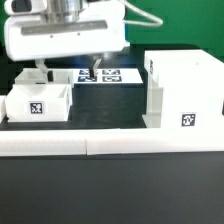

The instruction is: Assemble drawer

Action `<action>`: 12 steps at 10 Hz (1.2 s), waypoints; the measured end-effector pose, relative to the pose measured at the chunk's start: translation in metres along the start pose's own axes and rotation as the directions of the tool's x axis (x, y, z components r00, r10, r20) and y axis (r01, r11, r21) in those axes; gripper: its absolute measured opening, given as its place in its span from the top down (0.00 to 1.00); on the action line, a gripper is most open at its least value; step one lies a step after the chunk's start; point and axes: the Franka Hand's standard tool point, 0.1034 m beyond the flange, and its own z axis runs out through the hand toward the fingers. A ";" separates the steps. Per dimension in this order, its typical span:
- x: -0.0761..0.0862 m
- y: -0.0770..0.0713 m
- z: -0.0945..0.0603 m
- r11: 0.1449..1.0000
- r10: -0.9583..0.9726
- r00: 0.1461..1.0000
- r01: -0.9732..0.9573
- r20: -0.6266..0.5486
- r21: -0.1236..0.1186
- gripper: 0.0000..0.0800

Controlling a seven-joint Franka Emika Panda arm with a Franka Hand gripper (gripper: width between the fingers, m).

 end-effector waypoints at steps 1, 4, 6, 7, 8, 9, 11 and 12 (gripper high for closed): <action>-0.003 0.002 0.008 1.000 -0.014 1.000 0.014 0.012 -0.001 0.19; -0.007 0.008 0.028 0.999 -0.030 1.000 0.030 0.010 -0.022 0.19; -0.009 0.012 0.037 0.999 -0.031 1.000 0.031 -0.001 -0.039 0.19; -0.009 0.011 0.039 0.999 -0.030 1.000 0.030 -0.007 -0.044 0.19; -0.009 0.010 0.040 0.998 -0.029 0.999 0.028 -0.015 -0.050 0.19; -0.009 0.010 0.041 0.998 -0.026 1.000 0.025 -0.016 -0.052 0.20; -0.009 0.010 0.041 0.998 -0.024 1.000 0.023 -0.020 -0.054 0.42; -0.009 0.010 0.041 0.998 -0.024 1.000 0.023 -0.020 -0.054 0.42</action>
Offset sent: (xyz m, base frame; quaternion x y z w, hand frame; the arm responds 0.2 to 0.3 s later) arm -0.0004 -0.0018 -0.0280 0.0085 0.0278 -0.0166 0.9994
